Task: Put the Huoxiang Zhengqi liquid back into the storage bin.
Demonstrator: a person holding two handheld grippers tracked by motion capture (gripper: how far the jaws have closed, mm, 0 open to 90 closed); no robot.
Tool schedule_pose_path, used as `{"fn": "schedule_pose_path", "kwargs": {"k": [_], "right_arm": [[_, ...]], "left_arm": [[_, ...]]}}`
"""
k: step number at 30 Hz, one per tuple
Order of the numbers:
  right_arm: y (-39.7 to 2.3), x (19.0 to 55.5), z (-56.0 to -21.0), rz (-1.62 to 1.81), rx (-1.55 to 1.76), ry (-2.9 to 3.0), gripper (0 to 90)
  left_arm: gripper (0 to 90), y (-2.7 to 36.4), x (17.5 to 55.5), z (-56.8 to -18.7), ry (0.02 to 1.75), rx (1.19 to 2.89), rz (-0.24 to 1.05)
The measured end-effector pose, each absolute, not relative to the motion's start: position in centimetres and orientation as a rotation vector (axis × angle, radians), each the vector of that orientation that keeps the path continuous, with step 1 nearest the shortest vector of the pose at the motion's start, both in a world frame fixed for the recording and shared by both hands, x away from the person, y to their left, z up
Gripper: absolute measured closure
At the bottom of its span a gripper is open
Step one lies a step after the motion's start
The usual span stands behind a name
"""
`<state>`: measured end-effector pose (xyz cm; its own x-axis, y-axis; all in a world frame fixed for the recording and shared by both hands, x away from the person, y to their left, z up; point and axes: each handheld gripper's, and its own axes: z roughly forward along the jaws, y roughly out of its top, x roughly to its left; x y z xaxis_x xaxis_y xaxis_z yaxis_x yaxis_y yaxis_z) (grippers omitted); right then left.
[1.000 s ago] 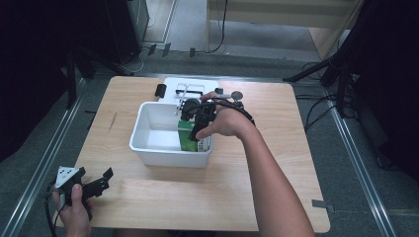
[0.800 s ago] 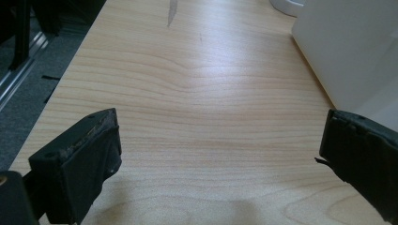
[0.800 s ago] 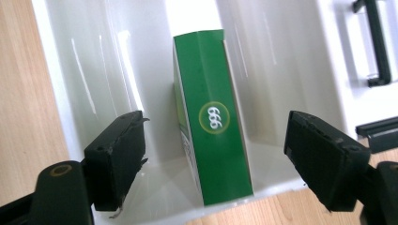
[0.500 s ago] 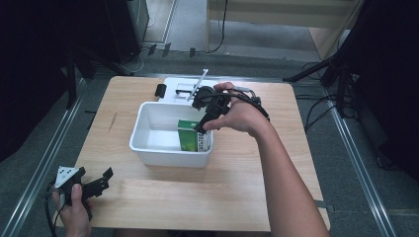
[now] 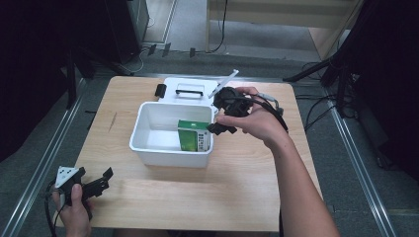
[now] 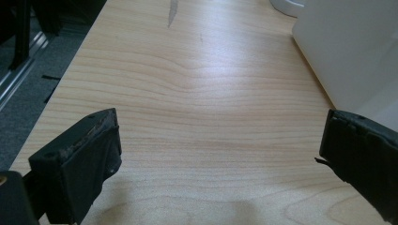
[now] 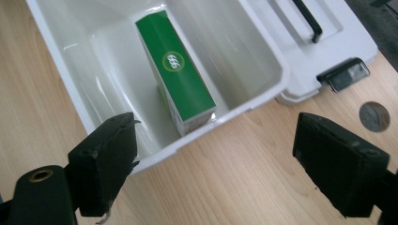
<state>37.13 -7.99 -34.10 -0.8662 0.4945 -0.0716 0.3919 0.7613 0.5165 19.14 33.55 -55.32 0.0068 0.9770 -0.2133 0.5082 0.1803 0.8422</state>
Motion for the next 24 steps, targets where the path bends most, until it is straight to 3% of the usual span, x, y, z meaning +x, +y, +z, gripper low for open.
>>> {"fn": "schedule_pose_path", "kwargs": {"k": [24], "right_arm": [[-19.3, 33.8, -40.0, 1.012, 1.119, 2.337, 10.8]], "left_arm": [[0.0, 33.5, 19.1, -55.3, 1.621, 1.446, 0.711]]}}
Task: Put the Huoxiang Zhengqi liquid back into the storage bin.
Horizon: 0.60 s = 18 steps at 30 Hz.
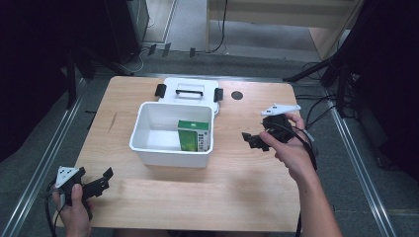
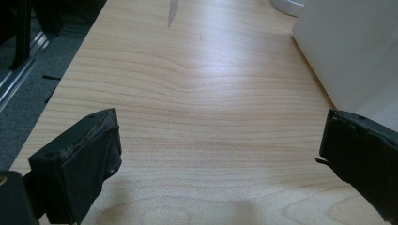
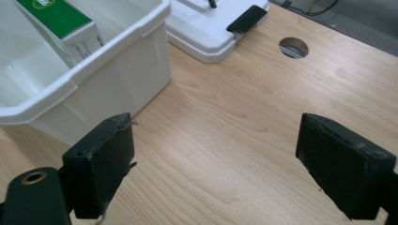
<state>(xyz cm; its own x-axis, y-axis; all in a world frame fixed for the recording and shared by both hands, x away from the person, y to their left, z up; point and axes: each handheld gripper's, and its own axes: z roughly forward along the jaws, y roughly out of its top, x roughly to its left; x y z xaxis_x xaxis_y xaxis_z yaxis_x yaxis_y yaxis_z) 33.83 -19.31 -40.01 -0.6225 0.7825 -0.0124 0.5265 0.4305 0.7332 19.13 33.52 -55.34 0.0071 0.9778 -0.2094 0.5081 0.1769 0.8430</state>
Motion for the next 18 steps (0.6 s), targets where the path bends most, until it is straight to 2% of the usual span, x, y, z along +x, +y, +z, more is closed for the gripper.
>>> {"fn": "schedule_pose_path", "kwargs": {"k": [2, 7, 18], "right_arm": [[-20.0, 33.5, -40.7, 1.032, 1.127, 2.316, 5.8], [-21.7, 32.5, -42.3, 1.066, 1.18, 2.241, 2.0], [-25.5, 30.3, -45.2, 1.12, 1.269, 2.076, 0.0]], "left_arm": [[0.0, 33.5, 19.1, -55.3, 1.621, 1.446, 0.712], [0.0, 33.5, 19.1, -55.3, 1.622, 1.446, 0.712], [0.0, 33.5, 19.1, -55.3, 1.622, 1.445, 0.712]]}}
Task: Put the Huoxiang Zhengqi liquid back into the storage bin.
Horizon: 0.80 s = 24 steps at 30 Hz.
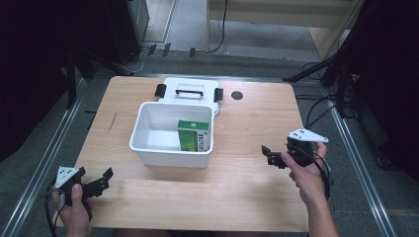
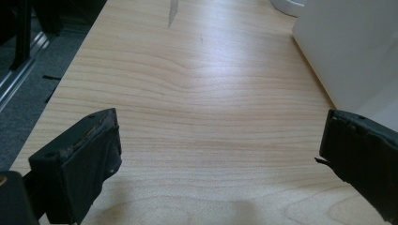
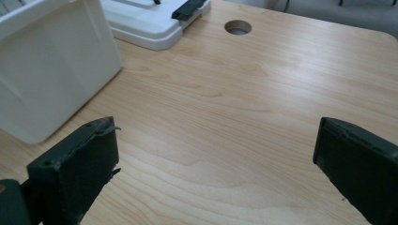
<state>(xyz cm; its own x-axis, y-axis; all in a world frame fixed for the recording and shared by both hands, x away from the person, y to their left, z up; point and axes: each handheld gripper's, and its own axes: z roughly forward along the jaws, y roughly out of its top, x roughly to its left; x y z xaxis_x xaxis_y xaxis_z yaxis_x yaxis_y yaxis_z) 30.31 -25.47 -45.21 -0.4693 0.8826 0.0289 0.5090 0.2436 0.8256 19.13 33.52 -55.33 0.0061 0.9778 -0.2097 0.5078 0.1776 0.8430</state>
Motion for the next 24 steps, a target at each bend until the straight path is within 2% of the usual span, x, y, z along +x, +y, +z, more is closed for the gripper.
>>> {"fn": "schedule_pose_path", "kwargs": {"k": [24], "right_arm": [[-32.0, 24.8, -51.4, 1.148, 1.407, 1.889, 0.0]], "left_arm": [[0.0, 33.5, 19.1, -55.3, 1.624, 1.445, 0.711]]}}
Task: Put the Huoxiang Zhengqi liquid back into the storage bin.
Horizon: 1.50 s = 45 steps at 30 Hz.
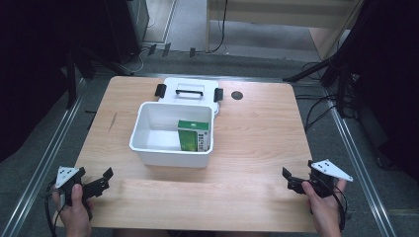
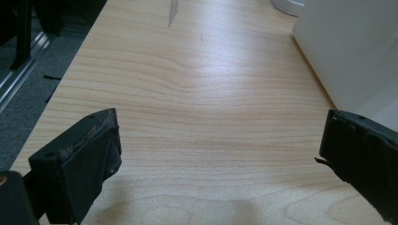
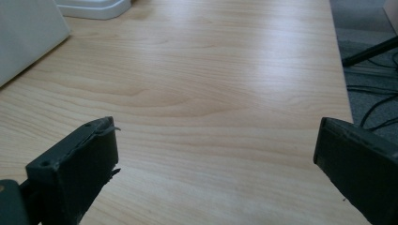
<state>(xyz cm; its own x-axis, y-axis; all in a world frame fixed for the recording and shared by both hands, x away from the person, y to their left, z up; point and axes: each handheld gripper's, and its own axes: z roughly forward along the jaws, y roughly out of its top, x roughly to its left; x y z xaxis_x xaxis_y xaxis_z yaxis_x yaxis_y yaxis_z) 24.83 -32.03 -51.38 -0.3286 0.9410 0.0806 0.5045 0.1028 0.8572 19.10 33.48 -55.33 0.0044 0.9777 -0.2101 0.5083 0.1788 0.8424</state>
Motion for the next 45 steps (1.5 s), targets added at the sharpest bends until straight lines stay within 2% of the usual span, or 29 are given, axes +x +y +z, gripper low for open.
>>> {"fn": "schedule_pose_path", "kwargs": {"k": [14, 38, 39, 42, 45], "right_arm": [[-34.2, 21.8, -53.7, 1.154, 1.459, 1.842, 0.1], [-35.7, 19.3, -54.7, 1.176, 1.453, 1.797, 0.2], [-35.6, 19.2, -54.6, 1.166, 1.455, 1.78, 1.5], [-35.5, 18.9, -54.6, 1.178, 1.449, 1.716, 13.3], [-35.4, 19.0, -54.6, 1.178, 1.44, 1.739, 12.4]], "left_arm": [[0.0, 33.5, 19.1, -55.3, 1.624, 1.444, 0.714], [0.0, 33.5, 19.1, -55.3, 1.62, 1.444, 0.711], [0.0, 33.5, 19.1, -55.3, 1.622, 1.445, 0.709], [0.0, 33.5, 19.1, -55.3, 1.621, 1.454, 0.711], [0.0, 33.5, 19.1, -55.3, 1.62, 1.452, 0.709]]}}
